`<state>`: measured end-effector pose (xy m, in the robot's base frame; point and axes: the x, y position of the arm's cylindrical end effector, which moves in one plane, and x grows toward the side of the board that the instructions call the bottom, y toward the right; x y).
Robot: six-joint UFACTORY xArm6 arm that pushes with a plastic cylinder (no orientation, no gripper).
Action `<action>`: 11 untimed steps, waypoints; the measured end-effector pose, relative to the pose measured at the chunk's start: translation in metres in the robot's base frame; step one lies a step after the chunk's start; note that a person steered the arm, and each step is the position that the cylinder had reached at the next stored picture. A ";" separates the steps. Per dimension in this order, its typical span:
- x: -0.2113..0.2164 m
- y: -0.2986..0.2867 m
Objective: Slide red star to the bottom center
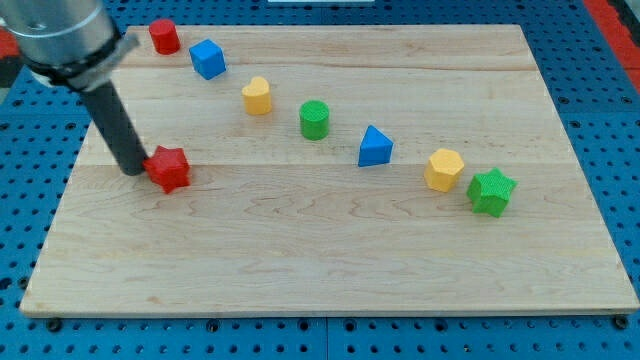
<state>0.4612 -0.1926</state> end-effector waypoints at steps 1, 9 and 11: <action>0.038 0.067; 0.083 0.212; 0.114 0.159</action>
